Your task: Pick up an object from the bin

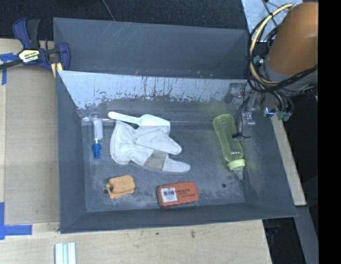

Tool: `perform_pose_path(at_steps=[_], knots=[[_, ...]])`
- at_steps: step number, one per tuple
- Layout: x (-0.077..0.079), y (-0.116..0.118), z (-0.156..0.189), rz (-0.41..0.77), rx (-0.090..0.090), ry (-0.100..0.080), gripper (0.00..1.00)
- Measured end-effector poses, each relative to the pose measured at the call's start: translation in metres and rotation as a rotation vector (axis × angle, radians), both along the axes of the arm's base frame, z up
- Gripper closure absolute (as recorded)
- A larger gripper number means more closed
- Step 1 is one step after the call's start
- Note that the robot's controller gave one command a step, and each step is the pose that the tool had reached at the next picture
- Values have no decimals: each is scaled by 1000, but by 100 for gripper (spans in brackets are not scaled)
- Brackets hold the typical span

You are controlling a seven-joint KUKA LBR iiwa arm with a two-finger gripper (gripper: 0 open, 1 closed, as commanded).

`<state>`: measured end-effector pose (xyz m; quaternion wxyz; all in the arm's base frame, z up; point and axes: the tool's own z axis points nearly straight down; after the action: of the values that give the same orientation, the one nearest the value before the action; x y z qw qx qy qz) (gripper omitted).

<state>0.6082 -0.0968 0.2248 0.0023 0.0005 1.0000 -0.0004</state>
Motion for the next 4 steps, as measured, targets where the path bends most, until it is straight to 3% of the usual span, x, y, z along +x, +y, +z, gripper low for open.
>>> perform_pose_path(at_steps=[1, 2, 3, 4], knots=[[0, 34, -19, 58, -2, -2, 0], [5, 62, -51, 33, 3, 0, 0], [-16, 93, -69, -11, 0, 1, 0], [-16, 104, -100, 121, 1, 0, 0]])
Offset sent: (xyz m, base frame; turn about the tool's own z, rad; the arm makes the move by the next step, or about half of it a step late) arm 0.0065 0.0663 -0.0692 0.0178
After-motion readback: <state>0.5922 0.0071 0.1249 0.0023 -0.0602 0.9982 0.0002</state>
